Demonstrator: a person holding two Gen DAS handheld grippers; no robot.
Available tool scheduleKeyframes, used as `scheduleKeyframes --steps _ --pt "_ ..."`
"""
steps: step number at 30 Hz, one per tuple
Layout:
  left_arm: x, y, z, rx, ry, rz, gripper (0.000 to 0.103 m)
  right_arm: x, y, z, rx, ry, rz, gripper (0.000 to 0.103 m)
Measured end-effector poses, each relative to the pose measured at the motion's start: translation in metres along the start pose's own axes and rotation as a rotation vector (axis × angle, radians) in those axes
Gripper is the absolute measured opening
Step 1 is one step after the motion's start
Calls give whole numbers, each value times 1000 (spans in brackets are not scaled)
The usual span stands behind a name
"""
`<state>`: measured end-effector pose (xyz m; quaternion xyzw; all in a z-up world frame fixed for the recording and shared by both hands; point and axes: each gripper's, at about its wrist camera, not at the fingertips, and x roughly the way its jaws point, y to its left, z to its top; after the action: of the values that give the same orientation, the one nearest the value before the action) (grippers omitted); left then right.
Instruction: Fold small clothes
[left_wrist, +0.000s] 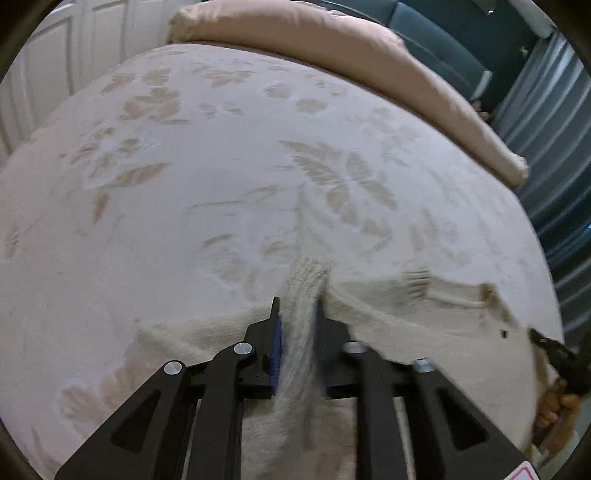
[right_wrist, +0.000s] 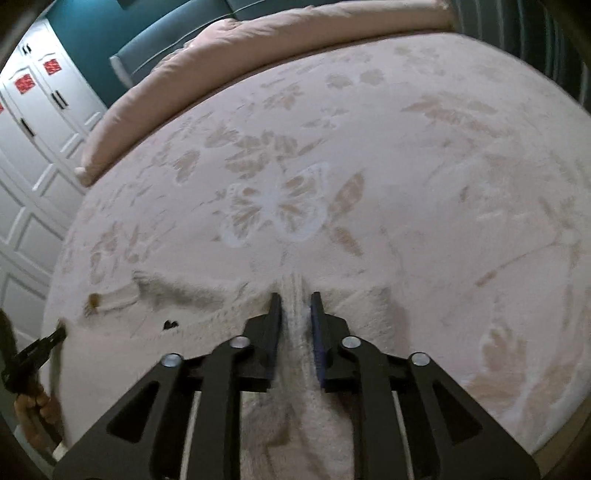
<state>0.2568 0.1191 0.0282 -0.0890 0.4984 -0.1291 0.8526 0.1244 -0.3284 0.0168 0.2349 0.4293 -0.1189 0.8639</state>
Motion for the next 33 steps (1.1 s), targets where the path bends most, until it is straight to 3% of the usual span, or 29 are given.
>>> scheduleKeyframes --steps 2,5,8,11,14,17,19,23,27,29,30,31,33 --pt "-15 7 -2 -25 -21 62 49 -23 3 -1 -4 -74 -67 21" --pt "-56 10 -7 -71 -104 73 49 -63 22 -9 -46 -184 -79 26" --pt "-97 -16 -27 -14 -146 -13 48 -85 66 -37 -121 -149 73 25" --pt "-107 -64 -56 125 -92 -108 48 -84 111 -78 -222 -66 170 25" --pt "-100 -91 -74 195 -38 -151 49 -75 123 -94 -246 -50 149 30" --pt "-91 -85 -64 197 -44 -137 51 -70 102 -68 -198 -63 114 40" --pt "-83 -65 -44 136 -54 -115 60 -69 87 -50 -188 -97 57 61" --pt "-51 -17 0 -5 -38 -51 61 -46 53 -9 -180 -106 -76 68" --pt "-14 5 13 -52 69 -95 61 -6 23 7 -78 2 -51 68" --pt "-5 1 11 -31 91 -160 55 11 20 5 -59 60 5 44" --pt "-5 -3 11 -1 78 -164 42 15 23 3 -68 77 10 18" --pt "-6 -7 11 34 66 -168 7 16 25 3 -82 83 6 10" --pt "-15 -10 14 45 30 -159 9 -3 32 8 -73 7 57 9"
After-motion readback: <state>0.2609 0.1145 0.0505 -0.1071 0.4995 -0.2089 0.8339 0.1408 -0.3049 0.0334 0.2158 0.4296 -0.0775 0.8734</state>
